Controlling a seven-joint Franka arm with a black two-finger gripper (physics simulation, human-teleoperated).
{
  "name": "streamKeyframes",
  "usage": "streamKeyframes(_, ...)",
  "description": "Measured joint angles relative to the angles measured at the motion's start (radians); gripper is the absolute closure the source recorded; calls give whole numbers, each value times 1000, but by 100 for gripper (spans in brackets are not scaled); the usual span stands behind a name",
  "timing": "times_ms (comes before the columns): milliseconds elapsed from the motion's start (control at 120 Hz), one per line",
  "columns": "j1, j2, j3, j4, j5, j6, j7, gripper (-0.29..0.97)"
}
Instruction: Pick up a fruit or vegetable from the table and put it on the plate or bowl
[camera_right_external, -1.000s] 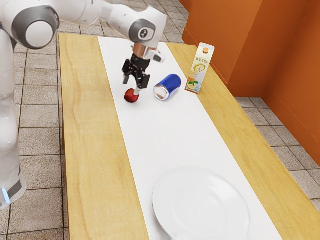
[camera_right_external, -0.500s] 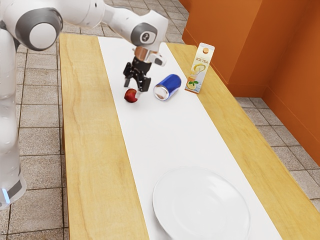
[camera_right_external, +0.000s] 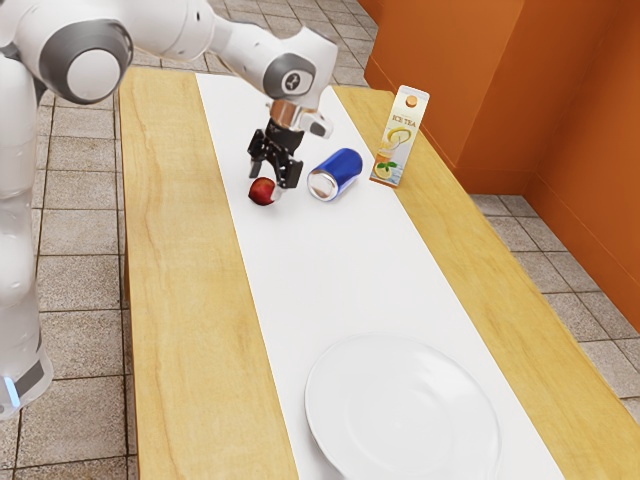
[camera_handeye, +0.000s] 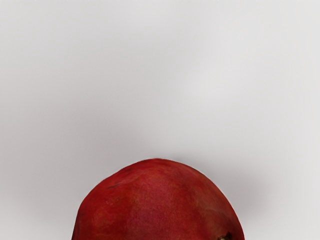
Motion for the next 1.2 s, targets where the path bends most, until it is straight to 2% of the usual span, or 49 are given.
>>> streamKeyframes(942,13,50,0,0,-25,30,1,2)
streamKeyframes(1200,12,51,0,-3,-27,29,-1,12)
